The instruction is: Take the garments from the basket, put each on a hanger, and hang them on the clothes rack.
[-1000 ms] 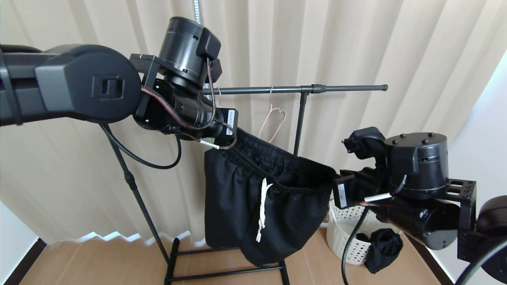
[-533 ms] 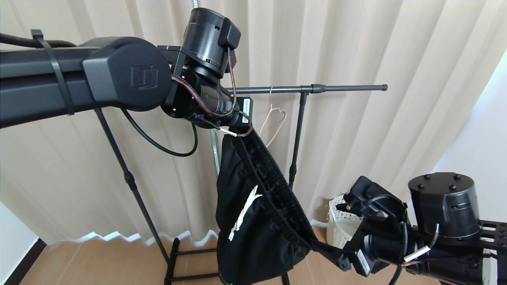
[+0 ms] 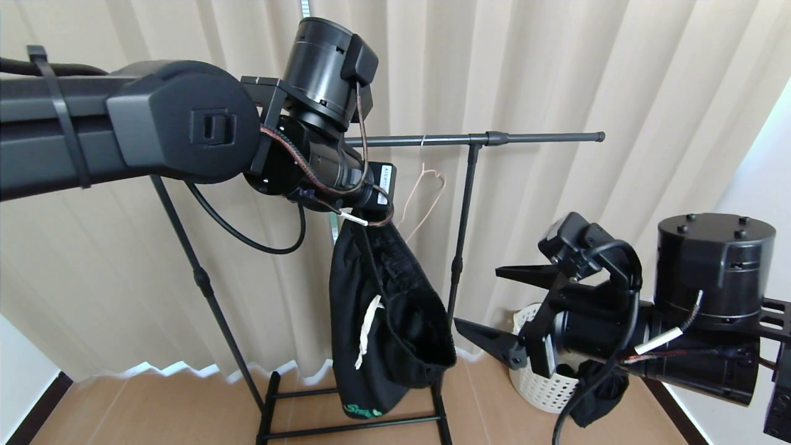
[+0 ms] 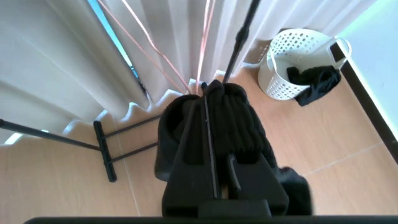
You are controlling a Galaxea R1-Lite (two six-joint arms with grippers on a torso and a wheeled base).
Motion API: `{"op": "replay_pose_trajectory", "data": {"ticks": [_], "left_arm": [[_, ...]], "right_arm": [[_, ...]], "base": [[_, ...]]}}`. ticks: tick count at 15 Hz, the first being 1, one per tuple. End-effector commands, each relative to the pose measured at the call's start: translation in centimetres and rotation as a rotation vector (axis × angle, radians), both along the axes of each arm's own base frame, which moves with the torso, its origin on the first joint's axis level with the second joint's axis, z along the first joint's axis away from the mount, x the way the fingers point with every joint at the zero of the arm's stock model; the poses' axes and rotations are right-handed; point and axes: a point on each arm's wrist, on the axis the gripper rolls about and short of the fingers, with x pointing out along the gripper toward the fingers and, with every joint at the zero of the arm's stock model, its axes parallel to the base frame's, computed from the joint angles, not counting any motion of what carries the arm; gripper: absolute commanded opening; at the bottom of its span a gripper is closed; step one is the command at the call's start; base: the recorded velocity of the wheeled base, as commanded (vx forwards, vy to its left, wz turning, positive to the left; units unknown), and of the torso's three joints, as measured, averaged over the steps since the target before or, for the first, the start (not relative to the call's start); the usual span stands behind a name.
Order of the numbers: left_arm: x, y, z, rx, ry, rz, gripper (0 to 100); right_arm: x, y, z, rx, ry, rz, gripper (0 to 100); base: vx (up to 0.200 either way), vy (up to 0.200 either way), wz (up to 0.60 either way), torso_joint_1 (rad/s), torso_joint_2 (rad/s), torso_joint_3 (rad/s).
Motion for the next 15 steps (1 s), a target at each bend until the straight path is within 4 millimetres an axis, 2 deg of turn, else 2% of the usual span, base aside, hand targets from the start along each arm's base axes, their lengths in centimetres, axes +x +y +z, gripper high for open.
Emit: {"op": "replay_pose_trajectory", "data": {"ticks": [1,3,4,5,8,11,15], "left_arm": [[-1.6,0.3,0.8,0.011,-0.012,-0.036,0],[-2.8,0.4,1.3,0.023,-0.025,-0.067,0],[-2.8,0.4,1.4,0.023,-0.025,-0.067,0],[-3.7,0.5,1.6,0.029,-0.029,-0.087,0],[-5.0,0.2,1.5,0.04,-0.022,-0.122,0],[-5.3,-0.1,1.6,0.04,-0.027,-0.133,0],[-5.7,0.4,2.2,0.042,-0.043,-0.142,0]], "right_arm": [[2.2,1.9,0.7,0.031,-0.011,-0.001,100],[3.6,3.1,1.2,0.027,-0.014,0.007,100],[3.7,3.2,1.2,0.027,-0.014,0.008,100],[4.3,4.5,0.8,0.022,-0.001,0.058,100],[4.9,5.1,-0.7,0.001,0.03,0.094,100],[5.1,5.2,-2.5,-0.031,0.077,0.091,100],[5.3,2.8,-4.8,-0.049,0.102,0.029,100]], "base": [[0.0,0.0,0.0,0.0,0.0,0.0],[0.0,0.0,0.0,0.0,0.0,0.0],[0.0,0.0,0.0,0.0,0.0,0.0],[0.0,0.0,0.0,0.0,0.0,0.0],[0.0,0.0,0.0,0.0,0.0,0.0],[0.0,0.0,0.0,0.0,0.0,0.0],[0.0,0.0,0.0,0.0,0.0,0.0]]}}
